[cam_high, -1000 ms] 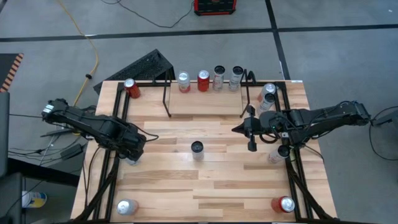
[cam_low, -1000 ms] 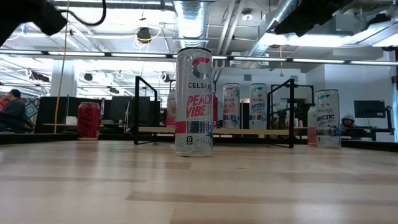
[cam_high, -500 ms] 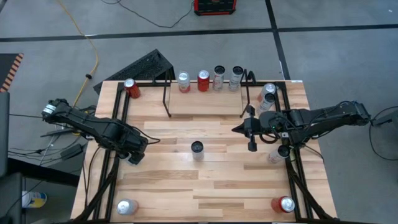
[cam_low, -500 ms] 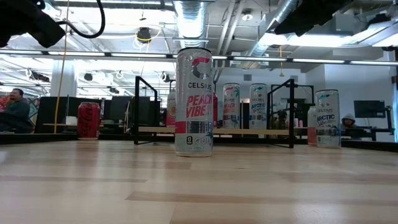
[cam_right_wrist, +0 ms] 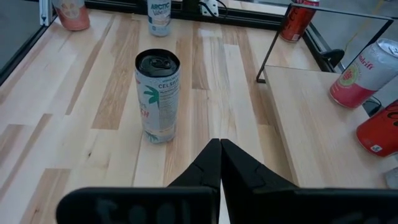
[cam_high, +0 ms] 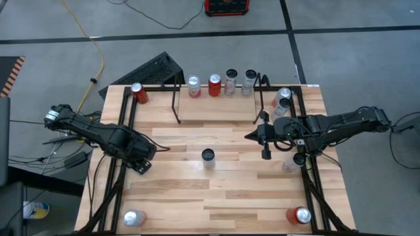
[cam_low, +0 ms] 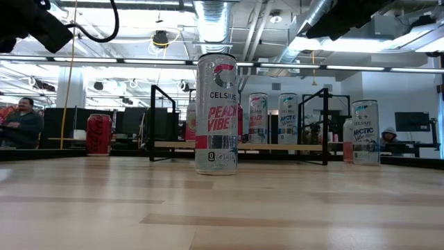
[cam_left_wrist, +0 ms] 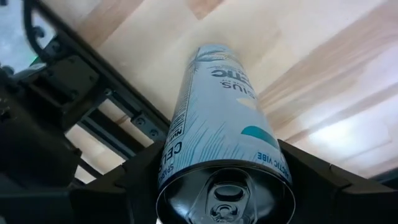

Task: Place canned beverage on shelf
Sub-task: Put the left white blue soda can on the shelf aligned with the other white blue soda can

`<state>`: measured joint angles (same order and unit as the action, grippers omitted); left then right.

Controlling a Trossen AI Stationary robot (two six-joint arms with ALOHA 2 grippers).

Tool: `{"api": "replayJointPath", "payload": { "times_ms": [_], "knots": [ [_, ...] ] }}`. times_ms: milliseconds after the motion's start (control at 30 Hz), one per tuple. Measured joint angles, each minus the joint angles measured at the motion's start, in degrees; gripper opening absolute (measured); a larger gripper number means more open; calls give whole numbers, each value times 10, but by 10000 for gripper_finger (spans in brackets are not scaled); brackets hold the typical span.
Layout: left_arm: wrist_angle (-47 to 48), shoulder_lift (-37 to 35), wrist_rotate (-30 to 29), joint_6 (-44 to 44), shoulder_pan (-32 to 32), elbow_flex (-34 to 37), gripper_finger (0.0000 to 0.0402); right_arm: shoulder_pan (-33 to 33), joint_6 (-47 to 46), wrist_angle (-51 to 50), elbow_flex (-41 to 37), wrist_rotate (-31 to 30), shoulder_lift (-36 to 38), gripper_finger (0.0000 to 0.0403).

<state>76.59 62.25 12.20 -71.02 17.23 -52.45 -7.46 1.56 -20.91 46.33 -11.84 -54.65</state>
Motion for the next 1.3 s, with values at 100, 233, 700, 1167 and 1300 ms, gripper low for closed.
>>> {"api": "replayJointPath", "payload": {
  "times_ms": [100,233,700,1167,1300],
  "knots": [
    [-1,0,-5,35,-12,-18,240,0,0,1,0,0,0,30],
    [-1,0,-20,113,-40,-56,240,0,0,7,0,0,0,30],
    [44,157,-71,637,-176,-217,240,0,-3,43,1,0,-25,30],
    [54,309,-137,807,-159,-298,241,-2,-15,44,0,0,-66,30],
    [33,306,-120,803,-159,-298,254,-2,-15,43,0,0,-63,30]
  ]
}}
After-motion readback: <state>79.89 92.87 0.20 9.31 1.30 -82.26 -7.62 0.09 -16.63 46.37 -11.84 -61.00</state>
